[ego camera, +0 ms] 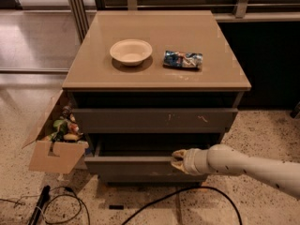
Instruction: Open middle drawer
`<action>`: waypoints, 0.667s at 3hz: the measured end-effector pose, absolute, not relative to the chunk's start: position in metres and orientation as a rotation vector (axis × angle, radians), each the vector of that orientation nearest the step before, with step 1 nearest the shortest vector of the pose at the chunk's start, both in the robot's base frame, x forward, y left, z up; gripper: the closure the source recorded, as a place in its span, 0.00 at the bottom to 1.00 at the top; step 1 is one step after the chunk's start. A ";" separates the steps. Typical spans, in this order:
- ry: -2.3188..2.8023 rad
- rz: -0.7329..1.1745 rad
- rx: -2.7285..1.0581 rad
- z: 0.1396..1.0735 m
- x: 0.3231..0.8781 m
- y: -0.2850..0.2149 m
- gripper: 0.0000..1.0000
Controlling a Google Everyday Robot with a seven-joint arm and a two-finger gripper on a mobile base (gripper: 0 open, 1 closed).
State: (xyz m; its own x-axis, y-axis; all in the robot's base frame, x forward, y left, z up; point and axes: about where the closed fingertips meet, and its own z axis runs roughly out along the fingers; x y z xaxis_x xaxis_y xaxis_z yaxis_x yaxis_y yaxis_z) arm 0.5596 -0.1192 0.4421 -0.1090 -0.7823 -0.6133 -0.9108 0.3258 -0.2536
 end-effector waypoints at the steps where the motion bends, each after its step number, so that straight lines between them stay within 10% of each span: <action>1: 1.913 0.236 -1.492 0.446 0.559 -0.118 1.00; 2: 1.927 0.242 -1.491 0.443 0.539 -0.124 1.00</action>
Offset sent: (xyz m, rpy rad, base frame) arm -0.3989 -0.1326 -0.0316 -0.0611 0.2315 -0.0949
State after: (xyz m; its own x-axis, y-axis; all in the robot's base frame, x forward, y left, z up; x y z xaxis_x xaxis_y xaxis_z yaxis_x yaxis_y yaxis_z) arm 0.5393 -0.1244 0.4435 -0.1135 -0.7848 -0.6093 -0.9109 0.3270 -0.2516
